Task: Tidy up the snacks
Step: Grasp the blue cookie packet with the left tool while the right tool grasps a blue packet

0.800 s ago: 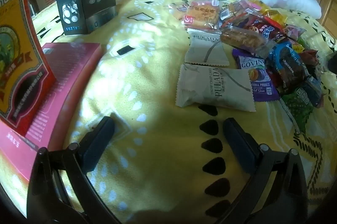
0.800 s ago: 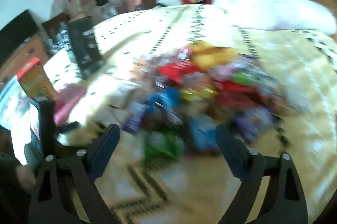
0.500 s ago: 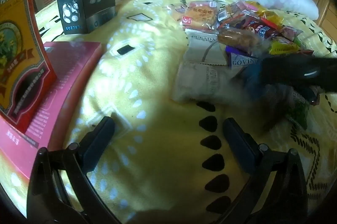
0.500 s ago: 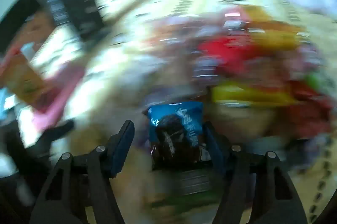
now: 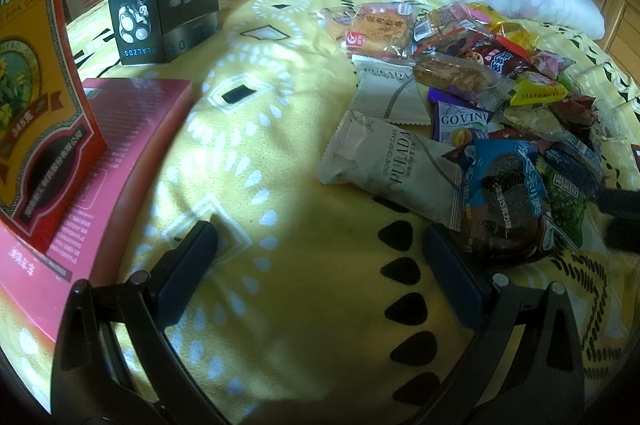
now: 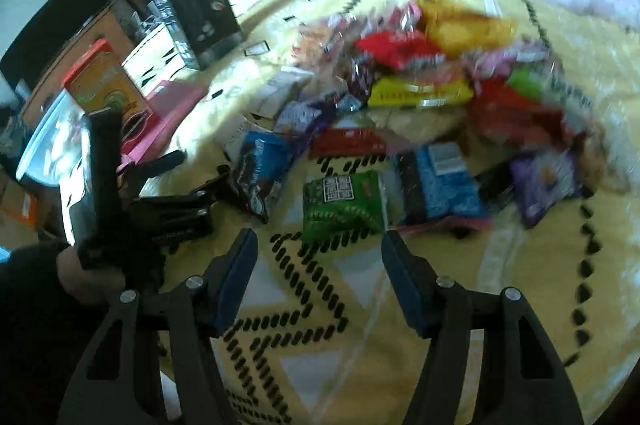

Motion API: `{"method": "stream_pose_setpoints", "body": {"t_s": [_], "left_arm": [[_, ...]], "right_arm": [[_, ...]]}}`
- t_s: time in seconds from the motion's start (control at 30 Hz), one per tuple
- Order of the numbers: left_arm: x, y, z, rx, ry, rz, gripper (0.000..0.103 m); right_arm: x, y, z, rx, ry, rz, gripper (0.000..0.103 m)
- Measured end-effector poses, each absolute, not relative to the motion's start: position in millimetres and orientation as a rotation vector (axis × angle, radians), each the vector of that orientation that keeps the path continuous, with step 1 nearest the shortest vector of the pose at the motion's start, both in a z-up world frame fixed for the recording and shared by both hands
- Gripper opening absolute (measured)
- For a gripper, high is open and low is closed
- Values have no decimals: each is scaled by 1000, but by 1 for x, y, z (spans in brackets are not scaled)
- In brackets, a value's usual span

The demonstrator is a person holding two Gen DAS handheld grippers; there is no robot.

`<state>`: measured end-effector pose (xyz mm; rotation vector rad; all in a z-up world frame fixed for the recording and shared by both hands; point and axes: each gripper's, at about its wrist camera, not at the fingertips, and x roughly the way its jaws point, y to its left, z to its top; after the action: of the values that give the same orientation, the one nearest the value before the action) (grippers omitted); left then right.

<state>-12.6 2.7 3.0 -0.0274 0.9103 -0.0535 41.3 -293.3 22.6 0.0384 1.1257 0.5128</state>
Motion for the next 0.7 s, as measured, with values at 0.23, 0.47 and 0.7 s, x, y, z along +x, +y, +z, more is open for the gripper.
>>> {"method": "stream_pose_setpoints", "body": {"t_s": [0.23, 0.47, 0.7], "left_arm": [[-14, 3, 4, -28, 910, -57, 103], [-35, 3, 15, -6, 912, -124, 102], [-43, -13, 43, -140, 924, -216, 86]], "right_arm": [[65, -273, -3, 58, 1152, 470, 66], [12, -284, 8, -39, 1106, 560, 55], [-42, -337, 9, 195, 1014, 443, 72]]}}
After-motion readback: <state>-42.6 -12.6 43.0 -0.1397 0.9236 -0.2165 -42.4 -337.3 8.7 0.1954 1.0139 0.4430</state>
